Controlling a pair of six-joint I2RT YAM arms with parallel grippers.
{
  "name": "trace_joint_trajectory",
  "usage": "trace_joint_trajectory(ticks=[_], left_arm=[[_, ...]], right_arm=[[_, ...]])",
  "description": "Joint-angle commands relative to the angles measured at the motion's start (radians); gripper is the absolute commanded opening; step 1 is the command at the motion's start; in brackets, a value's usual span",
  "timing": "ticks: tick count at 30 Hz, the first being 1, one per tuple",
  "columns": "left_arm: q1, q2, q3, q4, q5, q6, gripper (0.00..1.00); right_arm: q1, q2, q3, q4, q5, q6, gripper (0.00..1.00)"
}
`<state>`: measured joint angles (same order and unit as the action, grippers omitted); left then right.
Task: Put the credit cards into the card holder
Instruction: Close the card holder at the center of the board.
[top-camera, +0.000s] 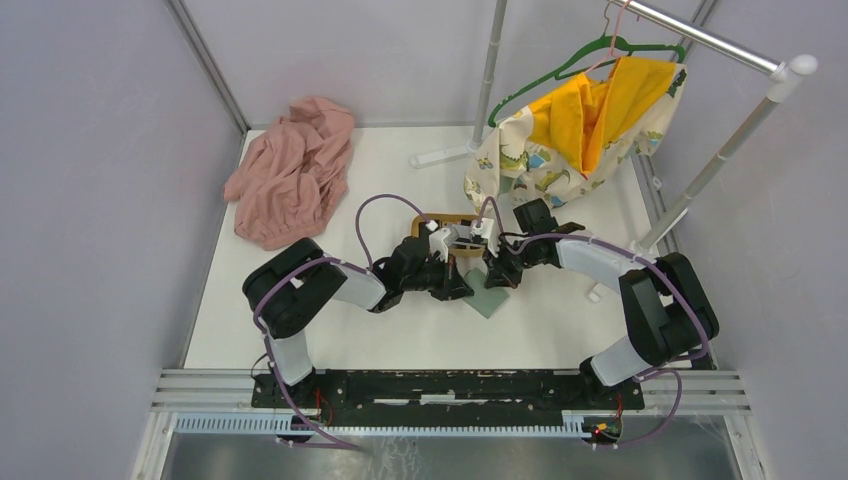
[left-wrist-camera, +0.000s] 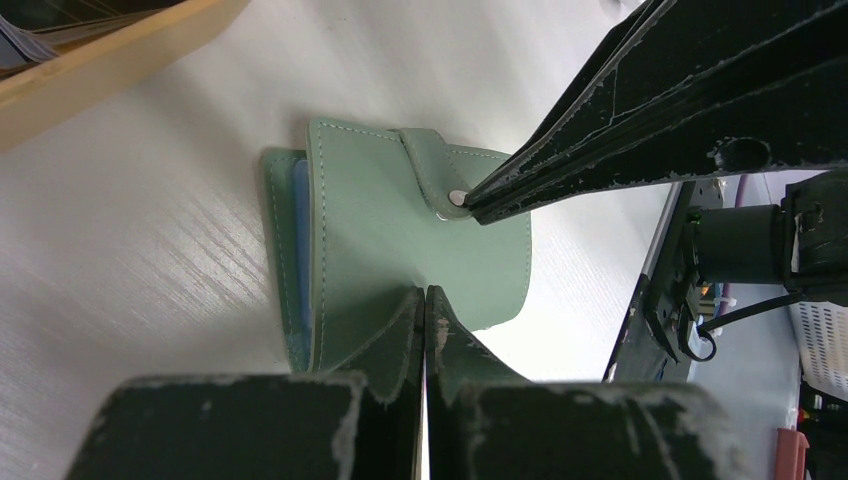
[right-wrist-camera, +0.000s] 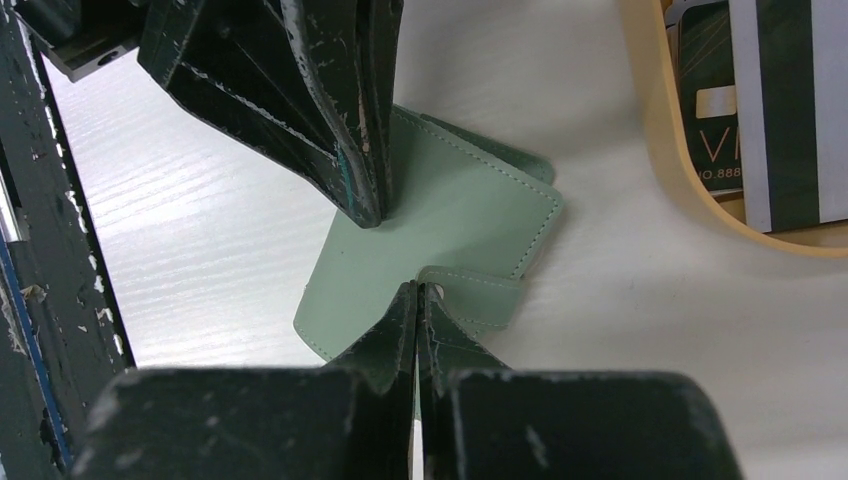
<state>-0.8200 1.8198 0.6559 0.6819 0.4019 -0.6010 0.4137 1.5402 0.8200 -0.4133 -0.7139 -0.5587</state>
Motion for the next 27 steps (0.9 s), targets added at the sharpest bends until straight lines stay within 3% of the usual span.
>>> trace_joint_trajectory(ticks=[1,27], left_arm=[[0.002,0.014,0.021,-0.011,-0.018,-0.014,0.02],[0.002,0.004,0.014,0.002,-0.005,-0.016,0.02]], right_arm=[[0.019,0.014,-0.004,-0.025,0.005,-0.008,0.00],[0.063,0.007,-0.074,-0.061,0.146,-0.076,0.00]])
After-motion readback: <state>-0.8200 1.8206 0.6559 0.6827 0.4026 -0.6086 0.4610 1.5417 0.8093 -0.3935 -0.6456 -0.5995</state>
